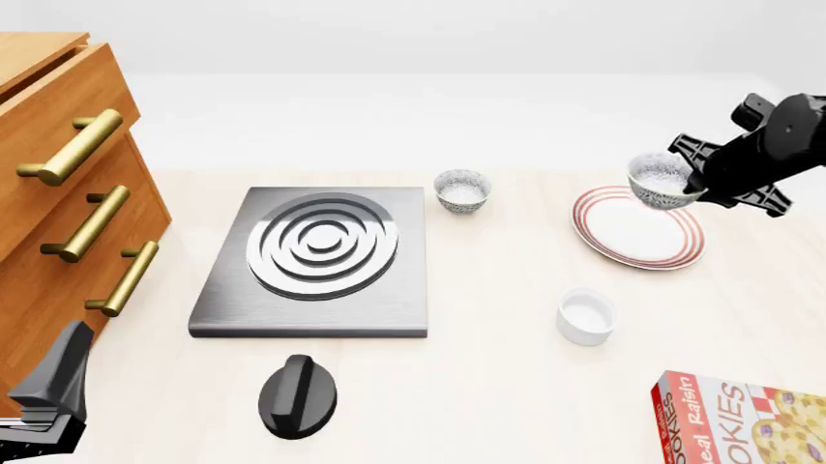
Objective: Pick the akita bowl next to the cookies box and place it on the plate.
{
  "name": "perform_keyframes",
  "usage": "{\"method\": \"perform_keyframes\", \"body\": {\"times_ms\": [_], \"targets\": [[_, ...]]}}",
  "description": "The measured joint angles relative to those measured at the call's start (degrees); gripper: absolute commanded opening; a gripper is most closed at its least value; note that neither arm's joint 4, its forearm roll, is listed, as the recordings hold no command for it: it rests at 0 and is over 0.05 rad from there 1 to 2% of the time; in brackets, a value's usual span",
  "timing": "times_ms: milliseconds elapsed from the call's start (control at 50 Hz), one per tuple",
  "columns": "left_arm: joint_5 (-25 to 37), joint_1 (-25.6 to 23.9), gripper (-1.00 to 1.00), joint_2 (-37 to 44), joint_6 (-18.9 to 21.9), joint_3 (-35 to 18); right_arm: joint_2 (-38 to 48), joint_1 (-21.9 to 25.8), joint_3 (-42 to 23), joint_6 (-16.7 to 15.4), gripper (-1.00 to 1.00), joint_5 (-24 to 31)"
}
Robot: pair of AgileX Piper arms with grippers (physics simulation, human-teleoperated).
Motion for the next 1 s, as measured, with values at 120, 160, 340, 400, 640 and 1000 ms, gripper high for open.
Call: {"method": "perform_keyframes", "body": {"times_ms": [120, 160, 340, 400, 640, 1000], "targets": [[0.0, 0.0, 1.0, 0.0, 0.0, 0.0, 0.58, 0.24, 0.97, 0.42, -1.0, -1.47], [0.0, 0.0, 1.0, 0.0, 0.0, 0.0, 0.82, 0.31, 1.23, 0.52, -1.0, -1.92], [0.0, 0.0, 1.0, 0.0, 0.0, 0.0, 2.02, 0.71, 2.17, 0.83, -1.0, -3.75], [0.0, 0.0, 1.0, 0.0, 0.0, 0.0, 2.37, 0.8, 2.35, 0.89, -1.0, -4.21], [0.0, 0.0, 1.0, 0.0, 0.0, 0.0, 3.68, 1.09, 2.85, 0.93, -1.0, -6.06], [0.0, 0.0, 1.0, 0.0, 0.0, 0.0, 5.5, 1.07, 3.89, 0.5, -1.0, -8.81]]}}
